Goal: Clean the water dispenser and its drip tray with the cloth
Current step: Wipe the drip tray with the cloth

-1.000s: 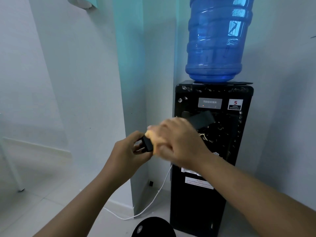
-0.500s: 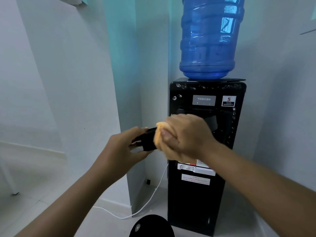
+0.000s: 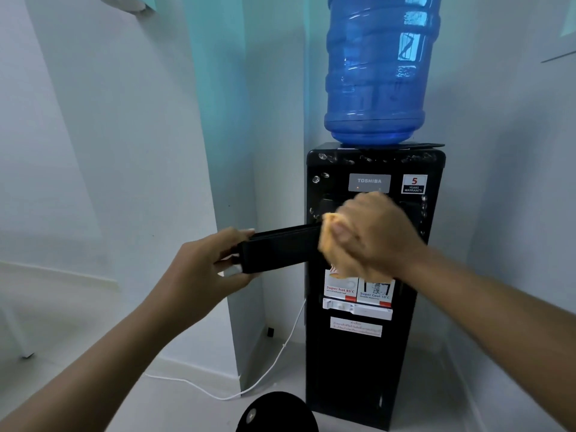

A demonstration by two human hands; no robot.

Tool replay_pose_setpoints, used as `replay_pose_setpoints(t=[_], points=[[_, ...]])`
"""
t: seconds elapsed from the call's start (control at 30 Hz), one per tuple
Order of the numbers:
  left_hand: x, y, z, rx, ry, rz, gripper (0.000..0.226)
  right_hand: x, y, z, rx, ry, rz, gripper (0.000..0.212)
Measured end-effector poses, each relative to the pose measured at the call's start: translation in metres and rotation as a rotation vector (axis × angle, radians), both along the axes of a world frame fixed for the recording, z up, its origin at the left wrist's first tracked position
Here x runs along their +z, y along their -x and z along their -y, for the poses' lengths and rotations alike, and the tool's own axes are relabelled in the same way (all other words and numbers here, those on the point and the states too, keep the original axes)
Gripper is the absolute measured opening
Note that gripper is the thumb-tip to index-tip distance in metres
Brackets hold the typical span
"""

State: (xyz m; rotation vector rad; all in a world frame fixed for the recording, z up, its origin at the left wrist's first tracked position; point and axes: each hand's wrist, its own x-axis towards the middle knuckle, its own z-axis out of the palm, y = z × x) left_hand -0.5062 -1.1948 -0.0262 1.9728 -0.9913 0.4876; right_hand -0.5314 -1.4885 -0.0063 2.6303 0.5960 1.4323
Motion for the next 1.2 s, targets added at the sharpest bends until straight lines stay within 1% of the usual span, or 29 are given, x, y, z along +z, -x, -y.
replay_pose_setpoints(t=[0.03, 0.07, 0.1, 0.2, 0.27, 0.33, 0.37, 0.47, 0.53, 0.6, 0.63, 0.67, 0.7, 0.73, 0.77, 0.83, 0.9, 0.97, 1.0, 1.07, 1.1, 1.13, 1.2], points=[[0.0, 0.0, -0.007, 0.011, -0.004, -0.025, 0.036, -0.001, 0.001, 0.019, -0.056, -0.023, -0.001, 0.053], [0.0, 0.0, -0.011, 0.011, 0.005, -0.081, 0.033, -0.001, 0.002, 0.031, -0.084, -0.091, -0.023, 0.05], [0.001, 0.0, -0.012, 0.0, 0.025, -0.162, 0.03, 0.0, 0.002, 0.035, -0.076, -0.206, -0.078, 0.047], [0.005, -0.003, -0.006, -0.03, 0.118, -0.371, 0.029, 0.001, -0.005, 0.016, 0.088, -0.701, -0.261, 0.046], [0.005, -0.007, -0.005, -0.061, 0.191, -0.506, 0.034, 0.003, -0.007, 0.0, 0.122, -0.879, -0.28, 0.047], [0.005, -0.011, -0.009, -0.116, 0.229, -0.631, 0.041, 0.006, -0.004, -0.004, 0.163, -0.951, -0.32, 0.047], [0.004, -0.012, -0.01, -0.144, 0.243, -0.685, 0.044, 0.006, -0.001, -0.004, 0.18, -0.947, -0.356, 0.046], [0.004, -0.015, -0.012, -0.179, 0.288, -0.81, 0.045, -0.001, 0.005, -0.005, 0.167, -0.825, -0.467, 0.041], [0.006, -0.014, -0.01, -0.156, 0.269, -0.84, 0.044, -0.009, 0.005, -0.008, 0.128, -0.784, -0.472, 0.042], [0.006, -0.013, -0.008, -0.119, 0.233, -0.822, 0.052, -0.012, 0.003, -0.011, 0.107, -0.833, -0.453, 0.045], [0.006, -0.01, -0.006, -0.087, 0.18, -0.763, 0.063, -0.011, 0.002, -0.011, 0.096, -0.874, -0.455, 0.046], [0.004, -0.008, -0.004, -0.04, 0.07, -0.637, 0.08, -0.009, 0.002, -0.011, 0.089, -0.912, -0.461, 0.047], [0.002, -0.006, -0.002, 0.007, -0.075, -0.474, 0.096, -0.007, 0.001, -0.01, 0.086, -0.948, -0.47, 0.046], [-0.003, -0.006, 0.0, 0.056, -0.176, -0.304, 0.103, -0.005, 0.001, -0.01, 0.089, -0.979, -0.485, 0.046], [-0.006, -0.007, 0.002, 0.106, -0.192, -0.174, 0.099, -0.003, 0.001, -0.01, 0.095, -0.999, -0.505, 0.045], [-0.009, -0.008, 0.004, 0.164, -0.093, -0.057, 0.08, -0.003, 0.0, -0.014, 0.094, -1.015, -0.534, 0.046], [-0.013, -0.012, 0.002, 0.134, -0.014, -0.014, 0.074, -0.003, 0.001, -0.017, 0.079, -1.032, -0.501, 0.048], [-0.016, -0.011, 0.001, 0.055, 0.022, 0.0, 0.074, -0.005, 0.004, -0.02, 0.043, -1.029, -0.408, 0.048], [-0.017, -0.009, 0.003, 0.021, 0.032, 0.005, 0.074, -0.007, 0.008, -0.022, -0.009, -1.016, -0.352, 0.047], [-0.02, -0.004, 0.013, -0.024, 0.068, 0.031, 0.072, -0.012, 0.01, -0.046, -0.154, -0.935, -0.258, 0.04], [-0.023, -0.002, 0.022, -0.043, 0.099, 0.045, 0.07, -0.013, 0.009, -0.065, -0.151, -0.822, -0.181, 0.034], [-0.025, 0.0, 0.031, -0.062, 0.137, 0.052, 0.067, -0.015, 0.008, -0.087, -0.051, -0.683, -0.12, 0.032], [-0.027, 0.004, 0.041, -0.067, 0.219, 0.043, 0.059, -0.025, 0.007, -0.114, 0.23, -0.392, -0.164, 0.039]])
